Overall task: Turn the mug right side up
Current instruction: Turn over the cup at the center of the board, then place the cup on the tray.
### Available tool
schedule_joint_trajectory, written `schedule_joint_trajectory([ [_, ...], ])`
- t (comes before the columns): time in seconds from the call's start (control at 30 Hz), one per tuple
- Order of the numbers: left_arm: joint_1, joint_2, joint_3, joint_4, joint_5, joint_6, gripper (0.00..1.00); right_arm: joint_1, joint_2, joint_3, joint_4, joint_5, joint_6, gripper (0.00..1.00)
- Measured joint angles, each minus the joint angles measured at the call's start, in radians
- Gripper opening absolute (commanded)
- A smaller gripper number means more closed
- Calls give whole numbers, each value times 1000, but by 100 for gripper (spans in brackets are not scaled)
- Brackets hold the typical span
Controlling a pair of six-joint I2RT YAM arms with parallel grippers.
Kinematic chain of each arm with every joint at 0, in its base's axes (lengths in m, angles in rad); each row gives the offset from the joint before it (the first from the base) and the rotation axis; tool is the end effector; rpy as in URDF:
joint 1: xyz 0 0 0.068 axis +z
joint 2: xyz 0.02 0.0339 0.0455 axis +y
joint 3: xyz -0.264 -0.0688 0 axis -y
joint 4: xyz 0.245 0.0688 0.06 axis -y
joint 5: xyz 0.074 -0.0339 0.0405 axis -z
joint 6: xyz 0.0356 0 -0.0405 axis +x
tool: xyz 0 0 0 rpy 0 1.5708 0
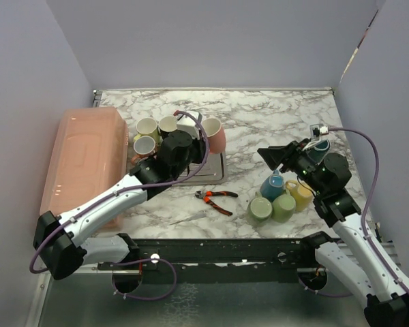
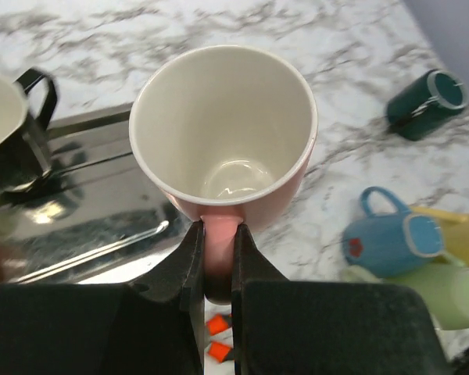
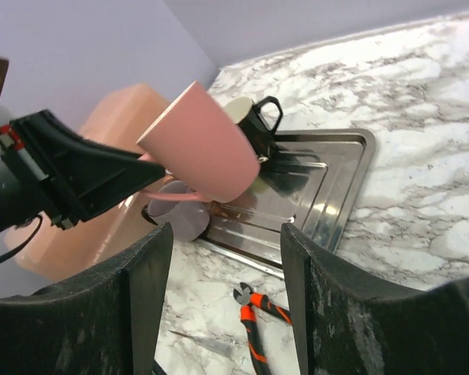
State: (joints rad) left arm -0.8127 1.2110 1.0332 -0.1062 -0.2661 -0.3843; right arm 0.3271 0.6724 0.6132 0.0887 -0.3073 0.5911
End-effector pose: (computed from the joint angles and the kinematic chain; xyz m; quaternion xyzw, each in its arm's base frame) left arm 0.2012 -0.1989 0.3460 0.0908 0.7918 -0.2473 0.5511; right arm 0.1570 0.0646 0.3265 -0.0182 0.6969 0.4098 0.5883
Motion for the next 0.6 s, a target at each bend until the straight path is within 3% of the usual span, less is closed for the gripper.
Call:
schedule_joint_trajectory([
  [0.23,3,-52,-140,-108,-219,-24,0,0,55,0,-31,34,-1,61],
  [0.6,84,29,-228,-84,-333,-92,0,0,70,0,-62,98,-2,61],
])
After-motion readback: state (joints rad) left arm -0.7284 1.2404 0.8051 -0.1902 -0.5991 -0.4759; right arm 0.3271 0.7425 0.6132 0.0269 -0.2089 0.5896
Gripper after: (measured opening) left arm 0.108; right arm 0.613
